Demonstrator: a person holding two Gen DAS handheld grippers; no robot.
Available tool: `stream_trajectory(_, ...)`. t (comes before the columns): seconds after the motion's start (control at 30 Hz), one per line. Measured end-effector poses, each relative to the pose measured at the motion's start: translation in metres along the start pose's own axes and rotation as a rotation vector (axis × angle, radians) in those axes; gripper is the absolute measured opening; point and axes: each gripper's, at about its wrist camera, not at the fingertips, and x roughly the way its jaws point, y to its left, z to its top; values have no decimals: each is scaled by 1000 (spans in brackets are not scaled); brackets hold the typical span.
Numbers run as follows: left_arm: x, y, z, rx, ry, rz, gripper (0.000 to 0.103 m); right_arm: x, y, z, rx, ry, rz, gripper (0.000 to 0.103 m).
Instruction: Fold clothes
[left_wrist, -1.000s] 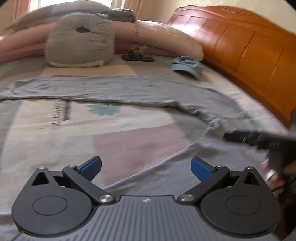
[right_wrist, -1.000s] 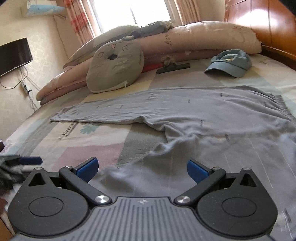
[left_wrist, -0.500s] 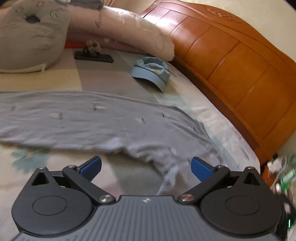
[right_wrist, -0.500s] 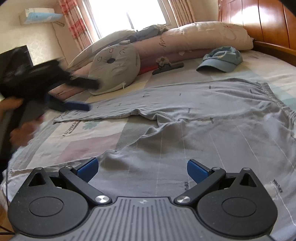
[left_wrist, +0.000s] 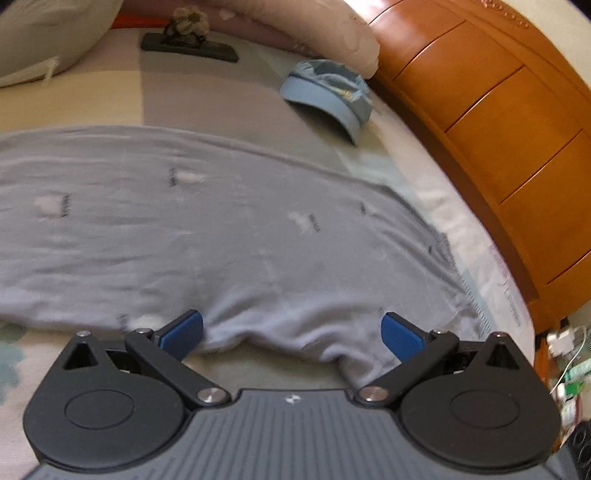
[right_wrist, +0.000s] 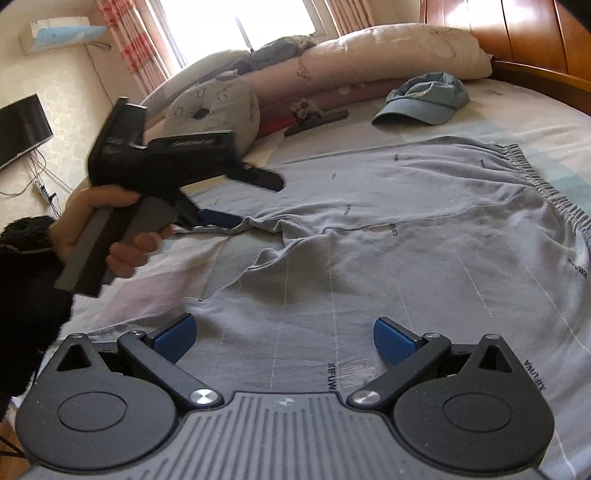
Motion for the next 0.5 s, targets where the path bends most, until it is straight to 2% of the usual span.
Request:
stream_trajectory(0.2, -55, -7, -8, 4, -24, 32, 102, 4, 0, 19, -5, 64, -37, 103)
stream_trajectory(0.5, -133, -14, -60, 67, -105, 235, 102, -8, -8, 54, -46, 130, -158, 103)
